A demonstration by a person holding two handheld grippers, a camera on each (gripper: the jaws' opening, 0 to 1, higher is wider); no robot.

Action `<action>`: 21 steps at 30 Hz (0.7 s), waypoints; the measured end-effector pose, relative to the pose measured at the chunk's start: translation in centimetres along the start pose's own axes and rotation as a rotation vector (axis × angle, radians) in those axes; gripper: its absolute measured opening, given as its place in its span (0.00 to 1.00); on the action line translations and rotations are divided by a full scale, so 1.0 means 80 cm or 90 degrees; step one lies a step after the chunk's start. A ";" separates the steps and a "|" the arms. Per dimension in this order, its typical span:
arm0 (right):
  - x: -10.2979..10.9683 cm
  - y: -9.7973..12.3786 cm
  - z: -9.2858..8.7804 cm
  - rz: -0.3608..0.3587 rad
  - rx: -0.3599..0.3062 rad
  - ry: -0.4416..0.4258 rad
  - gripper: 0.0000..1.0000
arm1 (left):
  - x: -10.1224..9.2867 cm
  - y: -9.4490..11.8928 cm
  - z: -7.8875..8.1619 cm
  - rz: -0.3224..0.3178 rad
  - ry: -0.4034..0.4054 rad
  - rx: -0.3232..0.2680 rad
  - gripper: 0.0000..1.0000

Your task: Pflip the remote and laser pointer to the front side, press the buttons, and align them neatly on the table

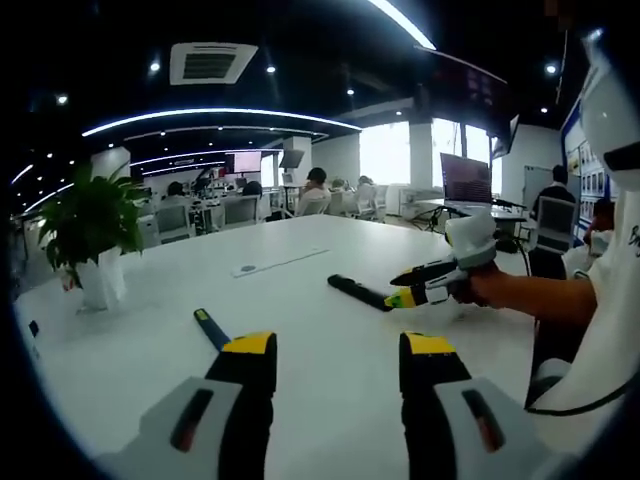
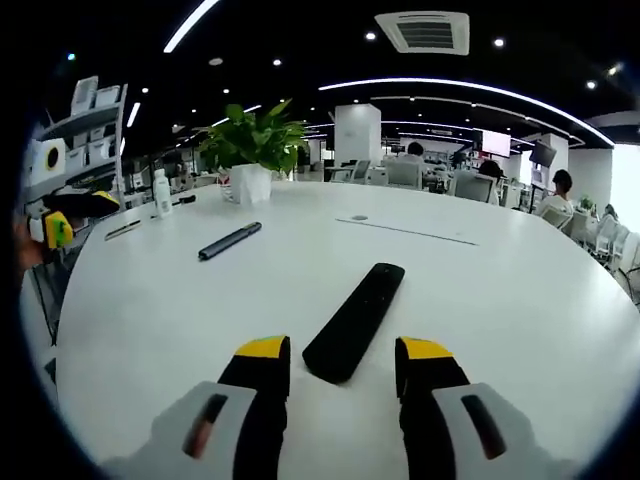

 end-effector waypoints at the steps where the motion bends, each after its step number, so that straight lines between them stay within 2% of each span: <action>1: -0.001 0.001 0.002 -0.002 -0.003 0.001 0.45 | -0.003 0.000 0.001 -0.004 0.000 -0.003 0.50; 3: -0.004 0.005 0.008 -0.001 -0.015 0.000 0.45 | -0.005 -0.001 0.003 -0.008 0.031 -0.021 0.50; 5: -0.005 0.007 0.011 -0.004 -0.018 0.009 0.45 | -0.004 -0.002 0.003 -0.012 0.047 -0.020 0.50; 7: -0.005 0.009 0.013 -0.003 -0.017 0.011 0.46 | -0.005 -0.002 0.003 -0.010 0.046 -0.019 0.50; 12: -0.001 0.017 0.029 0.016 -0.055 -0.007 0.49 | -0.003 0.000 0.001 0.008 0.033 -0.008 0.50; 17: 0.009 0.030 0.051 0.025 -0.084 0.019 0.49 | 0.008 0.003 0.000 0.070 0.022 0.006 0.50; 21: 0.012 0.039 0.065 0.032 -0.104 0.027 0.50 | 0.008 0.005 0.002 0.070 0.033 0.004 0.48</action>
Point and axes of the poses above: the point that each gripper's makers call its tool centre point, and the gripper's own axes: y roughly backward along the fingers, x roughly to its left, z roughly out of its top, the point moved 10 cm from there along y, roughly backward along the fingers, and after that the axes turned 13 degrees about -x, right-handed, at the moved point
